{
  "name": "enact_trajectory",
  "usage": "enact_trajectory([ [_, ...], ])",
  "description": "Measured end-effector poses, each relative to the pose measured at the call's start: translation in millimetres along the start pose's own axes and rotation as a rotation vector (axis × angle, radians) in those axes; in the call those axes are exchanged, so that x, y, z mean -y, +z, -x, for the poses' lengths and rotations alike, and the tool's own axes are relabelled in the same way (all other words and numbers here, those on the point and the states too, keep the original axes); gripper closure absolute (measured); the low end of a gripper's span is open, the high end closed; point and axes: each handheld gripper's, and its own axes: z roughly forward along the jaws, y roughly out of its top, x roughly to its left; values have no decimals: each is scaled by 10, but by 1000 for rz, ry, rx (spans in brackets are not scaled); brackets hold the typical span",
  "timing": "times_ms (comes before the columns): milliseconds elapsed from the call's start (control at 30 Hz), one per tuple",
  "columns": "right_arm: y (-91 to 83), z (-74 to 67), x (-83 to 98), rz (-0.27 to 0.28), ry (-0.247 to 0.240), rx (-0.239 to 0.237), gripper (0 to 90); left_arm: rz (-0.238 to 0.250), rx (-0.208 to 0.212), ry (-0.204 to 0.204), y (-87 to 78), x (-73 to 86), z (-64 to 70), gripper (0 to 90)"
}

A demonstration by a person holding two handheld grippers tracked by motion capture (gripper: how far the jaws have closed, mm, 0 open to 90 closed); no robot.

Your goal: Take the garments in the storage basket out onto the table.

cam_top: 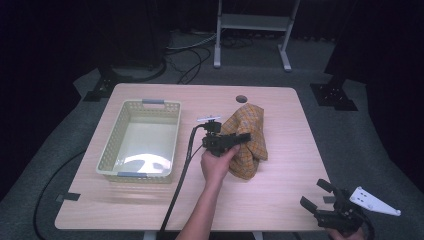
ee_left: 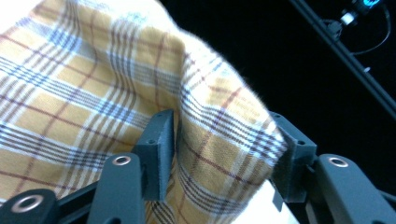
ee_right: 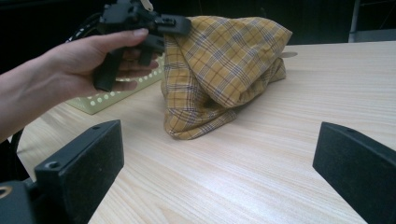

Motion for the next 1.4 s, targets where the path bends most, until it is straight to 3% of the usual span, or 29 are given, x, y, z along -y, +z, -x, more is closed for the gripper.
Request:
enact_trajectory([
  [67, 2, -1, 0, 0, 0, -1, 18, 14, -9, 8, -43, -26, 18, 448],
  [267, 2, -6, -2, 0, -3, 0, 18, 25, 26, 10, -141, -70, 45, 391],
  [467, -2, -16, -4, -6, -9, 4, 18, 45, 23, 26, -229, -64, 76, 309],
  [633, -6, -16, -4, -8, -11, 10, 18, 55, 19, 38, -285, -55, 95, 282],
  [700, -5, -17, -5, -9, -12, 10, 18, 60, 42, 29, -313, -54, 104, 252],
  [800, -6, -15, -9, -11, -13, 12, 18, 65, 30, 50, -342, -55, 126, 227],
  [1400, -4, -3, -4, -19, -20, 18, 18, 98, 50, 92, -483, -34, 217, 116],
])
